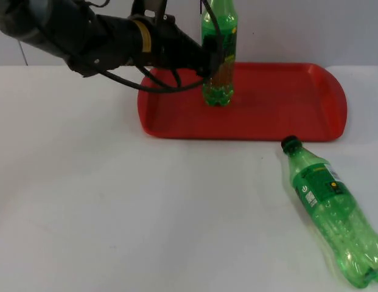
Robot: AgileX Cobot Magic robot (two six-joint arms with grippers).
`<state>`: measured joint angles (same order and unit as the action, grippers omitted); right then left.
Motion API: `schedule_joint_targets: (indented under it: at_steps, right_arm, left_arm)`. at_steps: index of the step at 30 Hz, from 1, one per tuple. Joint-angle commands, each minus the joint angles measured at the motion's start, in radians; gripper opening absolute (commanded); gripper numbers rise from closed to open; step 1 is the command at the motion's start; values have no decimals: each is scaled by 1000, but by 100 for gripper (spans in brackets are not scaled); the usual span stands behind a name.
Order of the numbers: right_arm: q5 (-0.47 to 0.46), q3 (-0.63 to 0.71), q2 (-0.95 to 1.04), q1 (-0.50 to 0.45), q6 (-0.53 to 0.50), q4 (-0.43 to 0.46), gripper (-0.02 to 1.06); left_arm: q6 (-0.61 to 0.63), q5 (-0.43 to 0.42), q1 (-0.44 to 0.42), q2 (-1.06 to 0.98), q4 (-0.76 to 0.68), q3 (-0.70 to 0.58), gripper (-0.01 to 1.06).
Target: Place the bottle upright on the tray.
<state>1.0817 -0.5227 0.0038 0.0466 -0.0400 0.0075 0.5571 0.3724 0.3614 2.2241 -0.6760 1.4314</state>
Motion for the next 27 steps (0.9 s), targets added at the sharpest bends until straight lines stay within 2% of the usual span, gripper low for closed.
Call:
schedule_joint_targets:
  at_steps: [1, 2, 3, 6, 7, 8, 10, 17, 21, 27]
  right_arm:
    - [-3, 7, -4, -5, 2, 3, 105]
    - [-3, 7, -4, -5, 2, 3, 105]
    - [-3, 7, -4, -5, 2, 3, 105]
    - [-3, 7, -4, -5, 2, 3, 105]
    - [-3, 7, -4, -5, 2, 3, 105]
    - [-3, 7, -4, -5, 2, 3, 105]
    - [-3, 7, -4, -5, 2, 3, 105]
    - [-3, 7, -4, -5, 2, 3, 105]
    - [-3, 7, -4, -5, 2, 3, 105]
    - [-3, 7, -4, -5, 2, 3, 105]
  left_arm:
    - [-5, -31, -1, -63, 15, -49, 105]
    - [-5, -31, -1, -63, 15, -49, 105]
    - [-5, -71, -1, -86, 22, -62, 105]
    - [-5, -290, -1, -152, 41, -71, 105]
    - [-5, -290, -1, -152, 41, -71, 105]
    - [-5, -372, -1, -187, 36, -71, 105]
    - [-5, -469, -1, -228, 36, -71, 105]
    - [-3, -575, -1, -320, 44, -71, 105]
    - [-3, -724, -1, -386, 161, -71, 105]
    - [-3, -910, -1, -453, 183, -71, 105]
